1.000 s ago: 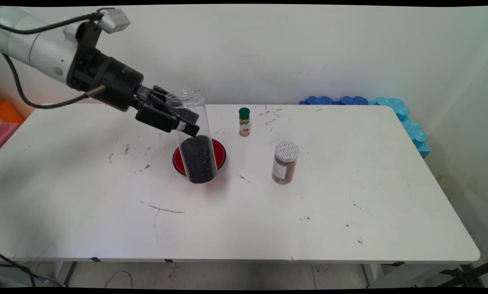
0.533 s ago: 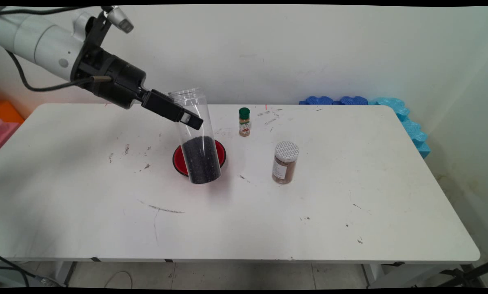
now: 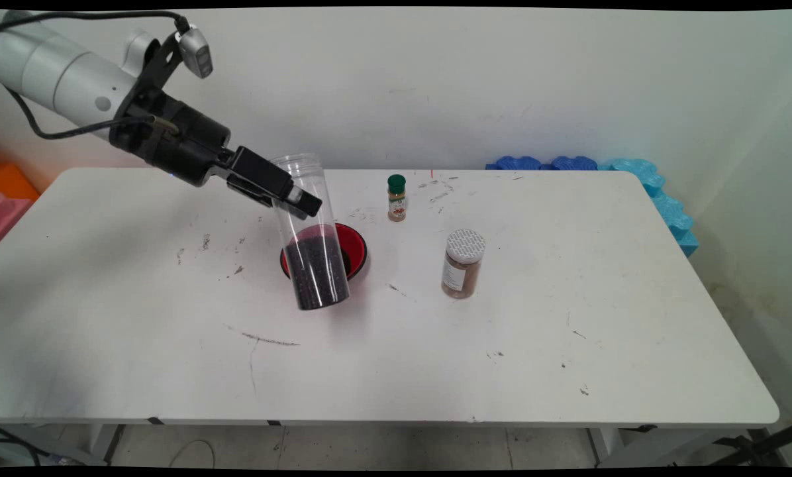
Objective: Pour the black seasoning powder in the red bowl
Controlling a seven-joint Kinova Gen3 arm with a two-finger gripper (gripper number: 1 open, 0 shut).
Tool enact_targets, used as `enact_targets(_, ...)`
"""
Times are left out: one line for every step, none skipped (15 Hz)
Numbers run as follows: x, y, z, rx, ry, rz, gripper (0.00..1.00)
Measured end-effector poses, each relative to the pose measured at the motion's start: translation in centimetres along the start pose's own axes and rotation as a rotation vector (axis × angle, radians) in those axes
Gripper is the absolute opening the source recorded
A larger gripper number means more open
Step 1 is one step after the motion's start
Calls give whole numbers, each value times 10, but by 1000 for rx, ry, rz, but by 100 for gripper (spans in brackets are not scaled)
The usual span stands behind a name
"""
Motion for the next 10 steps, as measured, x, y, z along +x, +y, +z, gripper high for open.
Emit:
enact_targets(-1,-2,-1,-1,-1,-31,0)
enact_targets(-1,-4,-1,-2,-1,-51,0)
enact_targets(-1,-7,-2,-5,1,-92,0)
enact_targets(0,-10,-3,-7,5,-128,0)
enact_targets(0,-13,-4,-9,11,-175,0)
enact_targets(1,-16,-4,-10,17,-212,0)
enact_targets(2,-18,-5,-10,21,-235,0)
enact_targets(2,-21,-6,-11,26,-276,0)
enact_targets(2,-23,-6,-12,29,-309,0)
enact_targets(2,-26,-6,-14,30,-346,0)
